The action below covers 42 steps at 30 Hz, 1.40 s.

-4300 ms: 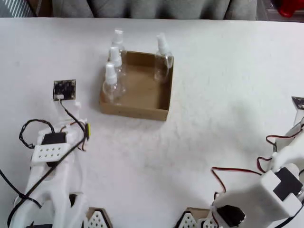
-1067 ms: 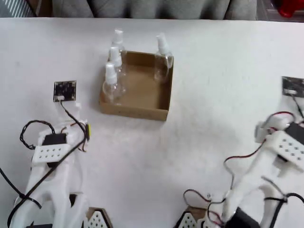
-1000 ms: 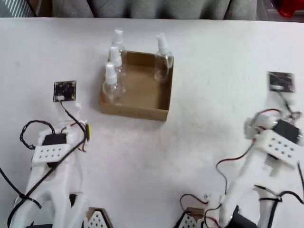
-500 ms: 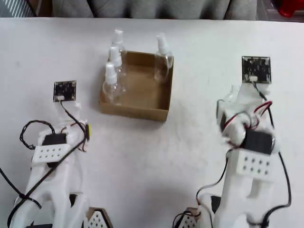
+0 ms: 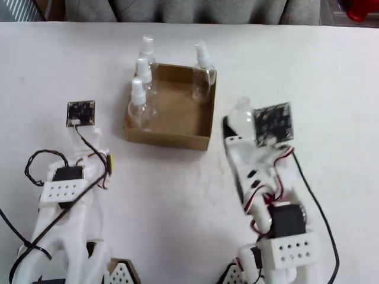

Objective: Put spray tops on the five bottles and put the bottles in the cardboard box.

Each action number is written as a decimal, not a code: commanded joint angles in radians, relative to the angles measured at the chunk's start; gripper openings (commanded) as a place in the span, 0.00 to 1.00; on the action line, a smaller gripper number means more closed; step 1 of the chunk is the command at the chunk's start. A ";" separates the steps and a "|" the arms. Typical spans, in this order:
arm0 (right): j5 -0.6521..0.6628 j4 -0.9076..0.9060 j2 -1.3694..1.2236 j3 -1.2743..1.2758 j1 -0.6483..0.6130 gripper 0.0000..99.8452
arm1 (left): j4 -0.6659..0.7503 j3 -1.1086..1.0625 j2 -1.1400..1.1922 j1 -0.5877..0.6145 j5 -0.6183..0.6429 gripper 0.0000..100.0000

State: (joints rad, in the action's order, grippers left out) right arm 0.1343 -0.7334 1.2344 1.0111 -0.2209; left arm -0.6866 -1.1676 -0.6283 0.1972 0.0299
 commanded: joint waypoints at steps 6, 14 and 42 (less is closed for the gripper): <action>-0.009 0.231 0.128 0.124 -0.272 0.02 | 0.037 0.000 -0.008 0.015 0.002 0.02; -0.058 0.545 0.160 0.367 -0.395 0.02 | 0.068 -0.002 -0.008 0.048 0.005 0.02; -0.219 0.627 0.351 0.684 -0.647 0.02 | 0.083 0.879 -0.059 0.312 0.351 0.02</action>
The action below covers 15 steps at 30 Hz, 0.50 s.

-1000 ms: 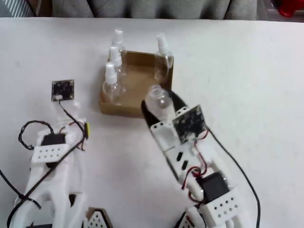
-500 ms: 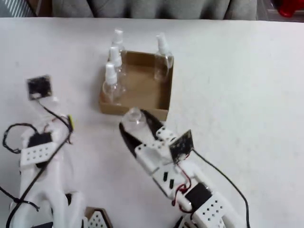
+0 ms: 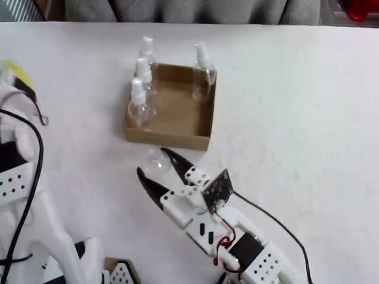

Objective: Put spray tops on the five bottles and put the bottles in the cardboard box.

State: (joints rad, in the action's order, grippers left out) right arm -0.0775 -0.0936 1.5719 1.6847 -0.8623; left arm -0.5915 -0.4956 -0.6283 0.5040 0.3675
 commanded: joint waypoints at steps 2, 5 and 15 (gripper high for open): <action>-0.008 -0.013 0.013 0.011 -0.005 0.02 | -0.057 0.265 -0.119 -0.021 0.011 0.02; -0.008 -0.015 0.013 0.011 -0.005 0.02 | -0.143 0.318 -0.239 -0.081 0.009 0.02; -0.008 -0.044 0.013 0.011 -0.012 0.02 | -0.319 0.269 -0.487 -0.338 0.017 0.02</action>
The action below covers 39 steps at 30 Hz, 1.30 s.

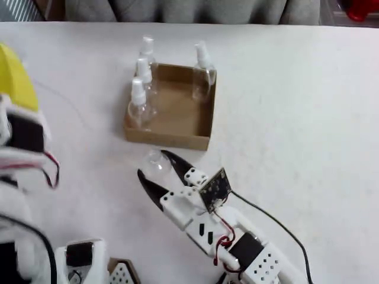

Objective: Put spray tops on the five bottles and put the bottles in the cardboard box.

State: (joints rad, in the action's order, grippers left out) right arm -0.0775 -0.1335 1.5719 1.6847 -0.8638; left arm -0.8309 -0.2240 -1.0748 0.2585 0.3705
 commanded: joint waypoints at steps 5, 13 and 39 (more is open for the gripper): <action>-0.008 -0.010 0.013 0.011 -0.012 0.02 | -0.161 -0.009 -0.048 -0.196 0.014 0.02; -0.008 -0.051 0.013 0.011 -0.062 0.02 | -0.161 -0.005 -0.050 -0.300 0.114 0.02; 0.089 -0.053 0.013 0.011 -0.058 0.02 | -0.163 -0.175 -0.142 -0.423 0.118 0.02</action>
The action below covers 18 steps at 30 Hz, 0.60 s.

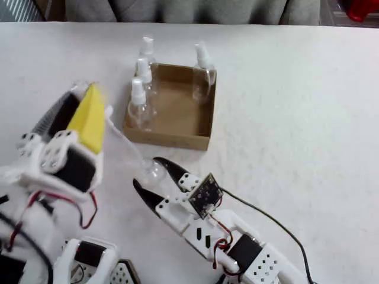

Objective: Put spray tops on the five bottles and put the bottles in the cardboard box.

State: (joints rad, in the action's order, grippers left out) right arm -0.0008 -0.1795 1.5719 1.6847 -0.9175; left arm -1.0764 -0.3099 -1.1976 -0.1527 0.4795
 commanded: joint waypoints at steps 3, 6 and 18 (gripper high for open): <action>0.012 -0.007 0.013 0.011 -0.004 0.02 | 0.155 -0.183 -0.061 -0.016 0.012 0.02; 0.012 -0.007 0.013 0.011 -0.004 0.02 | 0.206 -0.250 -0.114 -0.016 0.012 0.02; 0.012 -0.007 0.007 0.011 -0.004 0.02 | 0.250 -0.305 -0.180 -0.007 0.011 0.02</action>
State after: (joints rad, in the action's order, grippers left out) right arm -0.0008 -0.1795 1.5719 1.6847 -0.9175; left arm -0.9045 -0.6245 -1.3771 -0.1603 0.4795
